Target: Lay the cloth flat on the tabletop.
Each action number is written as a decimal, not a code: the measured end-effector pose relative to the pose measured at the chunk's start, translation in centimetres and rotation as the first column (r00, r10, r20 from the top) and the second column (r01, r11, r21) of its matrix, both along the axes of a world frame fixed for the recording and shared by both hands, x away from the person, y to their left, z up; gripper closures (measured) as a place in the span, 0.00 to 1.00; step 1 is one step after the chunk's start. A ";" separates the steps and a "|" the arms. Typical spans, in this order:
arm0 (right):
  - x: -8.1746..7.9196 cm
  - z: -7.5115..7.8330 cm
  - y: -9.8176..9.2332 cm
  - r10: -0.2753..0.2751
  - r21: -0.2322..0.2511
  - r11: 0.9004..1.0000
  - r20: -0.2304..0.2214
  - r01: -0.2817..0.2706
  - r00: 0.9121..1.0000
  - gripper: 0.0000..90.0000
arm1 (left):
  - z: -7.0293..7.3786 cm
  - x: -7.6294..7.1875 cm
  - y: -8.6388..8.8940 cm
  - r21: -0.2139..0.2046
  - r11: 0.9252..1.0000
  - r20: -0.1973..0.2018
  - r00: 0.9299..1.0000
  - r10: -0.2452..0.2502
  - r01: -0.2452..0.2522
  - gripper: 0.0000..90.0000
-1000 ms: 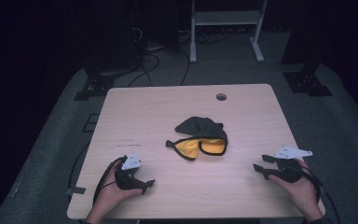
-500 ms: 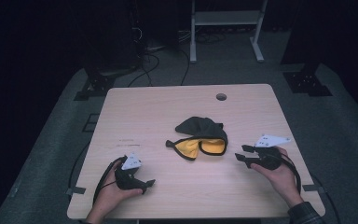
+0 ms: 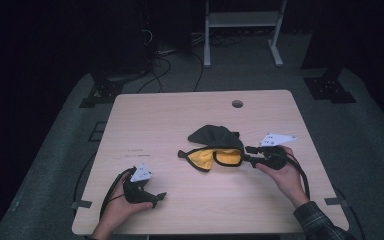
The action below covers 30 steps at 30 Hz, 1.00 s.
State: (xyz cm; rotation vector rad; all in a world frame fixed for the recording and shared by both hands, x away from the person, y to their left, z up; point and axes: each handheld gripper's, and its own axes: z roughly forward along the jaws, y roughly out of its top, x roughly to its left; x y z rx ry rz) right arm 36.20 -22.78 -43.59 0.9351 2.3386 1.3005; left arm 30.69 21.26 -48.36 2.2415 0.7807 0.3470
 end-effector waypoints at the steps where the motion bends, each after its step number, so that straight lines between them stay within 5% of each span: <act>1: 0.2 0.0 0.2 0.003 -0.004 1.000 -0.002 -0.003 1.000 0.68 | 0.0 0.0 0.0 0.000 1.000 0.001 1.000 0.000 0.000 0.01; 14: 0.9 -0.1 1.2 0.032 0.013 0.999 -0.035 -0.031 0.999 0.95 | 0.0 0.0 0.0 0.000 1.000 0.000 1.000 0.000 0.000 0.01; 30: -4.5 6.4 1.4 0.206 0.134 0.967 0.072 -0.214 0.976 0.97 | 0.0 0.0 0.0 0.001 1.000 -0.001 1.000 0.000 0.000 0.01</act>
